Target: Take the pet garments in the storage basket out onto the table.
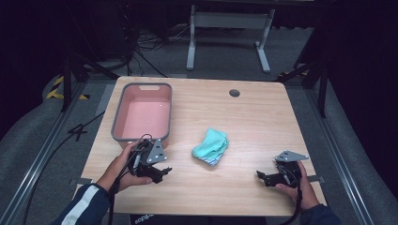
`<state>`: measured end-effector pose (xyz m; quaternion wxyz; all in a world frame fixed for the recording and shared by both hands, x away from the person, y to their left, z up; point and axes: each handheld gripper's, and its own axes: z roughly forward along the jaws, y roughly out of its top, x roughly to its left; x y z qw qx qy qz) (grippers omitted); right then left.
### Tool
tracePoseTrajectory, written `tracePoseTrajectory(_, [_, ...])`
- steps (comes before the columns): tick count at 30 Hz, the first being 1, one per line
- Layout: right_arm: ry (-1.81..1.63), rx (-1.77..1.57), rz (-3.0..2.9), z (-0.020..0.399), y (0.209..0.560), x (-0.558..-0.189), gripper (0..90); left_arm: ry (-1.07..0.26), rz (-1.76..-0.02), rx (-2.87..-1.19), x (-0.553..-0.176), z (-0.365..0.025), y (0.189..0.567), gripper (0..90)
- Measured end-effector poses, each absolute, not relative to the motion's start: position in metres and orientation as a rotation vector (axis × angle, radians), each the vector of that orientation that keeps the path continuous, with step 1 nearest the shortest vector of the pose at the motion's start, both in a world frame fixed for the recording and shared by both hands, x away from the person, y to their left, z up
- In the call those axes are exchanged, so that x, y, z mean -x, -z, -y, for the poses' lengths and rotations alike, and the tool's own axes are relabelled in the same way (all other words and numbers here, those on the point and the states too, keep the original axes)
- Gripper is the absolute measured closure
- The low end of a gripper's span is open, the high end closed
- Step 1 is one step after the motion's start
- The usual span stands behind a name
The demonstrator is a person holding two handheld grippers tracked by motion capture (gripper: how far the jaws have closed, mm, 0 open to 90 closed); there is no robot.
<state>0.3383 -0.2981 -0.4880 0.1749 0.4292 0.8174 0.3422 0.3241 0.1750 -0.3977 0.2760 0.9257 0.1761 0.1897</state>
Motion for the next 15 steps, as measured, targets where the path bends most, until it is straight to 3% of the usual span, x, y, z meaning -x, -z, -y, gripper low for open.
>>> tracePoseTrajectory(9, [-0.969,-1.217,-2.317,0.299,0.488,-0.338,0.6,-0.5,-0.626,-2.497,-0.316,-0.245,0.44,18.5])
tracePoseTrajectory(15, [-0.969,-1.217,-2.317,0.299,0.488,-0.338,0.6,-0.365,-0.783,-2.39,-0.32,-0.282,0.471,17.8])
